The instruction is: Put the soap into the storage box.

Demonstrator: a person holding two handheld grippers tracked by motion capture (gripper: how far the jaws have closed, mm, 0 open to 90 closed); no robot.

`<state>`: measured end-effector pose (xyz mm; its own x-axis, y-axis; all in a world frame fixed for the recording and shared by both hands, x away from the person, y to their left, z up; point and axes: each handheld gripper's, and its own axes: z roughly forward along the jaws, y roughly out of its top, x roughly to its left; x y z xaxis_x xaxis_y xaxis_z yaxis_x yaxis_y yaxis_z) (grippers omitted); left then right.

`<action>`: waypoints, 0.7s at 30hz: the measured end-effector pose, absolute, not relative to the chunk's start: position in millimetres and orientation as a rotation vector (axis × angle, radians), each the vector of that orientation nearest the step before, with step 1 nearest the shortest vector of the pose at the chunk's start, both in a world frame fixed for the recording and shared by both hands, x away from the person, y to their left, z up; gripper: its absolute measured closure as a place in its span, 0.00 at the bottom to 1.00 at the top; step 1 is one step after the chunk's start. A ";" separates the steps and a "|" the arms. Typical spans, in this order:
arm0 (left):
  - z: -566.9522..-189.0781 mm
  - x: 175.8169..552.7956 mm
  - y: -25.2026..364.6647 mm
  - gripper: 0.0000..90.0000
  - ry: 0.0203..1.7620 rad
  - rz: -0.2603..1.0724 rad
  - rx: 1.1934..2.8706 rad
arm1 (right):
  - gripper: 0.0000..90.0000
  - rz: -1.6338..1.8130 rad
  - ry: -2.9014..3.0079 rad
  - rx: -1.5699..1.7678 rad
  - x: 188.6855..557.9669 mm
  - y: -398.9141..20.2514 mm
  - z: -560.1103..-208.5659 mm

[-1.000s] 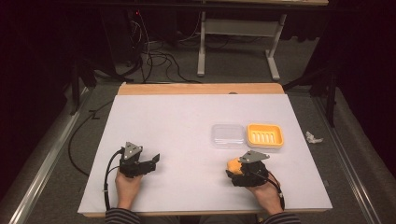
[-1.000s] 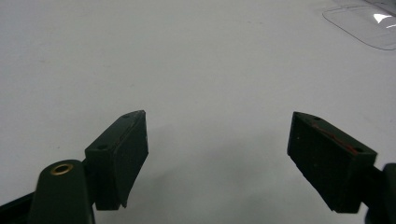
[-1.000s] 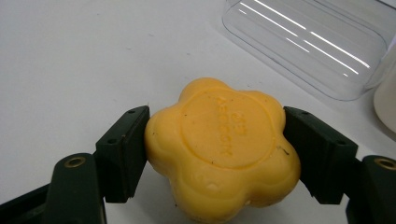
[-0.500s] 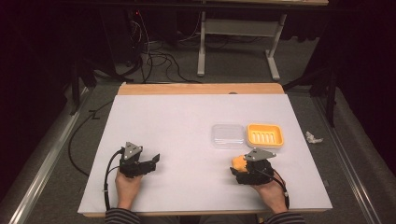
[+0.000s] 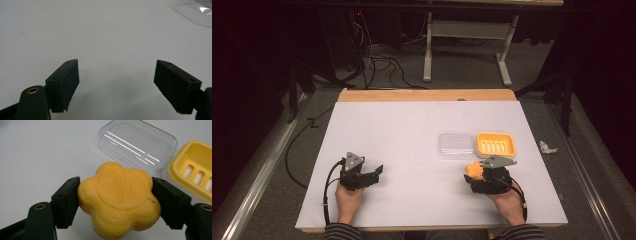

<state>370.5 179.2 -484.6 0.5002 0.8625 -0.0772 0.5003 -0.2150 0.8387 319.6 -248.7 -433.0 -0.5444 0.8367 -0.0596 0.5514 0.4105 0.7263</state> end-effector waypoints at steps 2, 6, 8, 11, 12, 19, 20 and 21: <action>-484.6 370.5 179.2 0.23 1.132 0.522 1.871 | 0.30 0.934 2.247 1.198 320.6 -251.7 -430.6; -484.6 370.5 179.2 0.23 1.132 0.522 1.872 | 0.30 0.941 2.226 1.211 324.0 -260.1 -424.7; -484.6 370.6 179.2 0.23 1.132 0.521 1.872 | 0.30 0.943 2.224 1.209 324.8 -262.3 -423.3; -484.6 370.5 179.1 0.23 1.134 0.519 1.870 | 0.30 0.945 2.201 1.214 326.9 -268.7 -418.3; -484.6 370.5 179.2 0.23 1.133 0.519 1.871 | 0.30 0.945 2.201 1.214 326.9 -268.7 -418.3; -484.6 370.5 179.1 0.23 1.134 0.521 1.871 | 0.30 0.947 2.176 1.227 332.3 -278.0 -412.2; -484.6 370.5 179.1 0.23 1.134 0.520 1.871 | 0.30 0.953 2.172 1.230 333.0 -279.1 -411.6; -484.6 370.6 179.2 0.23 1.133 0.521 1.871 | 0.30 0.951 2.171 1.234 333.7 -280.4 -410.6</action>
